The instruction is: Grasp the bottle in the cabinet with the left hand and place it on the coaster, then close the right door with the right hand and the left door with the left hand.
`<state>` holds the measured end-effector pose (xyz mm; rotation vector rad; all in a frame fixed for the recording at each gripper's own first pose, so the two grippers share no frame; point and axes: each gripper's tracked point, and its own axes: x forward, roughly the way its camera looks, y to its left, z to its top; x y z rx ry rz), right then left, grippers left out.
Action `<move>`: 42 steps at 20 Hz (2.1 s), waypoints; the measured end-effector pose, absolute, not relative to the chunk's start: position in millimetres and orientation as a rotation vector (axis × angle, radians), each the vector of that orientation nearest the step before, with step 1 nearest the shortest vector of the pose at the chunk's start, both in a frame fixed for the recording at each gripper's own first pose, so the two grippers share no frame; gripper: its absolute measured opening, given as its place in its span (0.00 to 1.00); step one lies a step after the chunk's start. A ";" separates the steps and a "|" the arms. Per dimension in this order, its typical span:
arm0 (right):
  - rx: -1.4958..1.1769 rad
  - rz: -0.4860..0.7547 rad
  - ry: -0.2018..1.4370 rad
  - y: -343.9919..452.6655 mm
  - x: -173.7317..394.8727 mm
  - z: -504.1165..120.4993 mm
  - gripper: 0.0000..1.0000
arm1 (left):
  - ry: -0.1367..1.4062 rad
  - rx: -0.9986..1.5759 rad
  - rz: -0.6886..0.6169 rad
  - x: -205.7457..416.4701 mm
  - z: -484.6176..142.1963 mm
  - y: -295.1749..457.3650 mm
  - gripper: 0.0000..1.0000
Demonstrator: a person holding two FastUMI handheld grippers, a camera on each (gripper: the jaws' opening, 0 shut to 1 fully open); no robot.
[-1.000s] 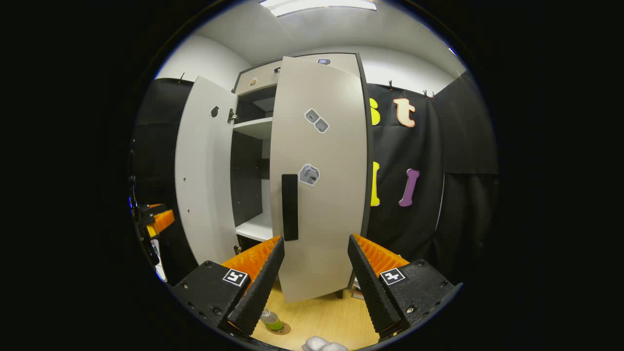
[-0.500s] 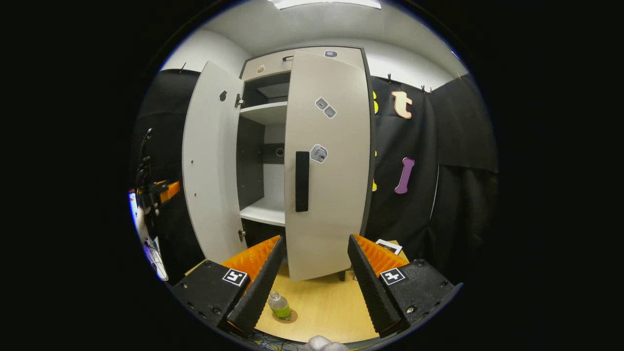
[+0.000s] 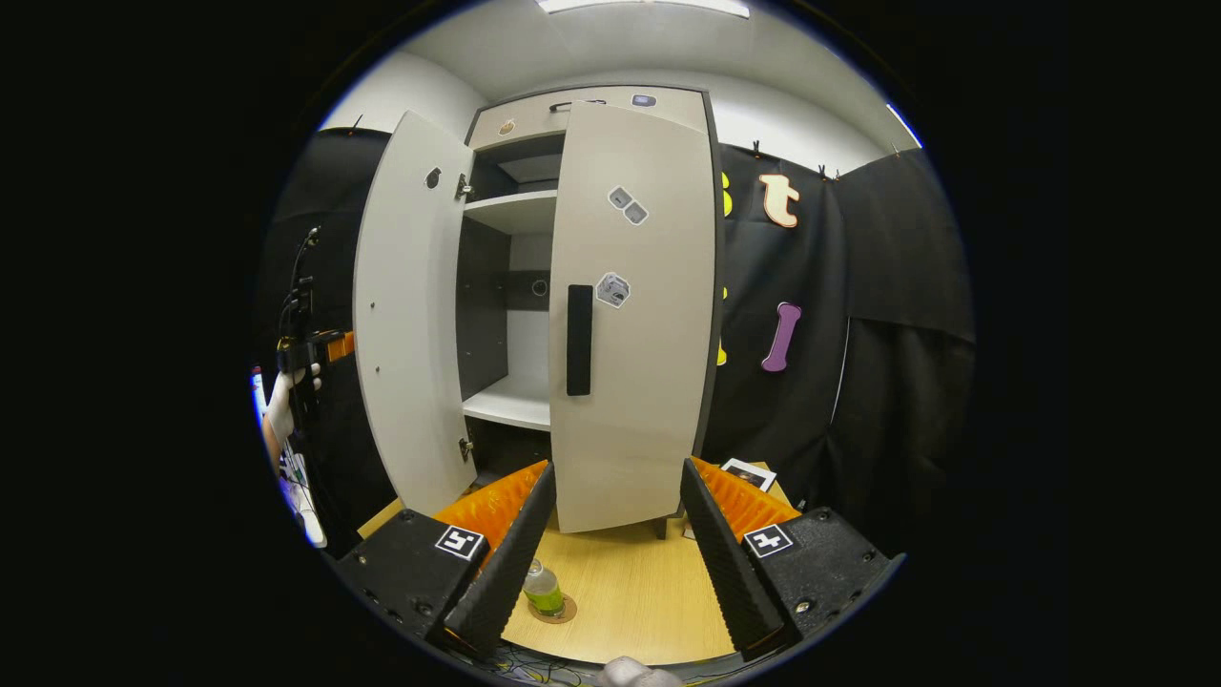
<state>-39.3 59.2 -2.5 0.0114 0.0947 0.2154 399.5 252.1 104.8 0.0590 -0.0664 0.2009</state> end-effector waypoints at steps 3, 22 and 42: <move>0.014 0.226 0.091 56.7 -36.5 -1.0 0.81 | -0.062 0.055 0.202 401.9 104.7 250.0 0.91; 0.028 0.196 0.086 25.6 -16.1 -1.1 0.81 | -0.077 0.012 -0.031 429.0 107.7 110.1 0.85; 0.042 0.178 0.044 27.9 -27.6 15.2 0.81 | -0.034 0.004 -0.059 389.9 110.3 75.6 0.96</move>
